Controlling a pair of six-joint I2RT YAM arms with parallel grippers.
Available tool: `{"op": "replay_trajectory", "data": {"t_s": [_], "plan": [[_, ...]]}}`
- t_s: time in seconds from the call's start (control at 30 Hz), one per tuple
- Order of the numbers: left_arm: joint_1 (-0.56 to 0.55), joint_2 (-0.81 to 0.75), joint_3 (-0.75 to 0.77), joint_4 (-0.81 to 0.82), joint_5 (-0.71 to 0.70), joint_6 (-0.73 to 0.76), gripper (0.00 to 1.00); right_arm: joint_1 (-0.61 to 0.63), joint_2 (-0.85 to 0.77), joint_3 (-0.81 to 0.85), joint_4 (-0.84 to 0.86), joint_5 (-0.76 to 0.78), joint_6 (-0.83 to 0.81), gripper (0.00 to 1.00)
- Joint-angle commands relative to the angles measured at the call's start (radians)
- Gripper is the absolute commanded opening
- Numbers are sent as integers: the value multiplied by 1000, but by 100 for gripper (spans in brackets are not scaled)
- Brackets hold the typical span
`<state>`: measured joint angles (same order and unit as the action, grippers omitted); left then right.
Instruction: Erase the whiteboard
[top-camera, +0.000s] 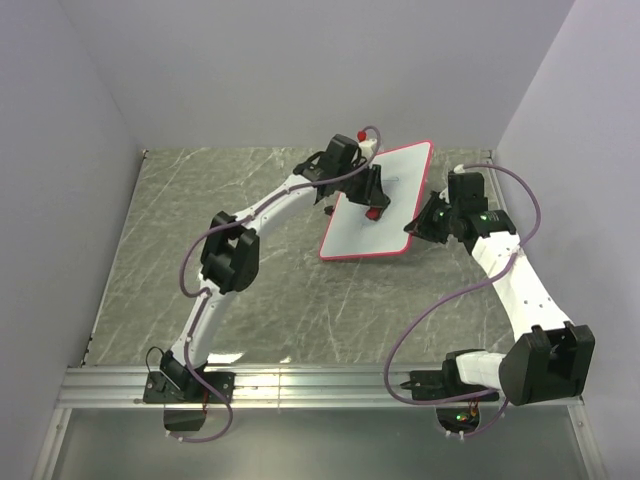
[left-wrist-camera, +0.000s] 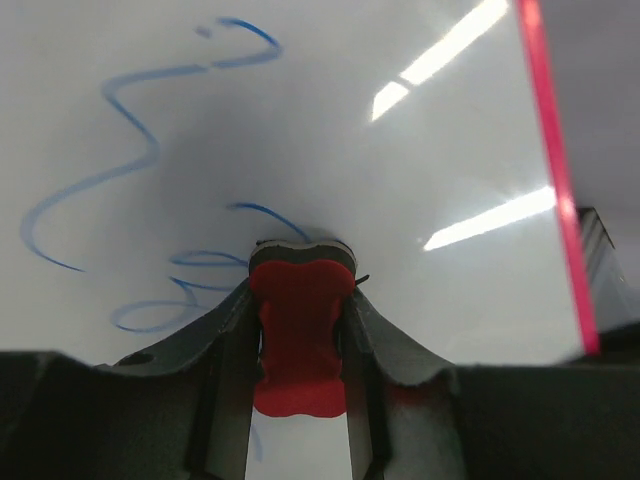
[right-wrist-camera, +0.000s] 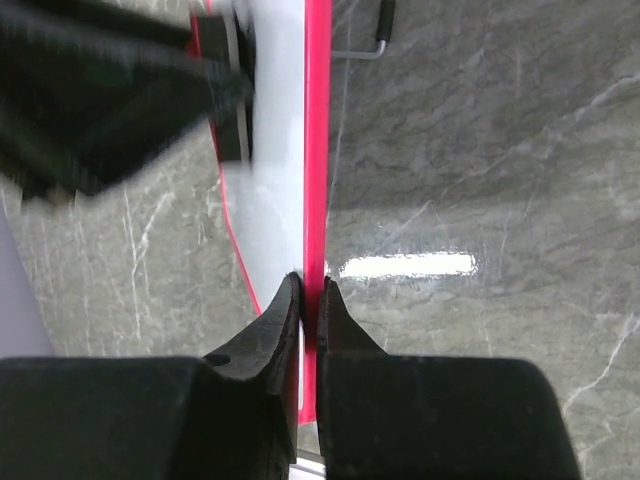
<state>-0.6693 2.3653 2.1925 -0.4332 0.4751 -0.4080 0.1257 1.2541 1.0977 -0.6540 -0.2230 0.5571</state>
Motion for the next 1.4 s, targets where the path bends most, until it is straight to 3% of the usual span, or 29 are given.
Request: {"op": "replay_trajectory", "data": {"t_s": [0.0, 0.13, 0.33, 0.57, 0.73, 1.07, 1.37], "plan": [[-87, -116, -72, -41, 98, 32, 0, 14, 39, 11, -70, 31, -80, 0], [-104, -210, -167, -44, 145, 29, 0, 14, 65, 31, -67, 36, -80, 0], [-70, -241, -362, 13, 25, -15, 0, 15, 79, 56, -67, 31, -77, 0], [94, -109, -269, -50, -18, -68, 0, 12, 41, 50, -81, 21, -79, 0], [128, 17, -96, -122, -17, -48, 0, 14, 5, 50, -88, -16, -80, 0], [-2, -83, -62, -101, 34, -101, 0, 14, -12, 62, -96, 1, -79, 0], [-72, -231, -249, -18, 16, -184, 0, 14, 13, 87, -92, 25, -77, 0]]}}
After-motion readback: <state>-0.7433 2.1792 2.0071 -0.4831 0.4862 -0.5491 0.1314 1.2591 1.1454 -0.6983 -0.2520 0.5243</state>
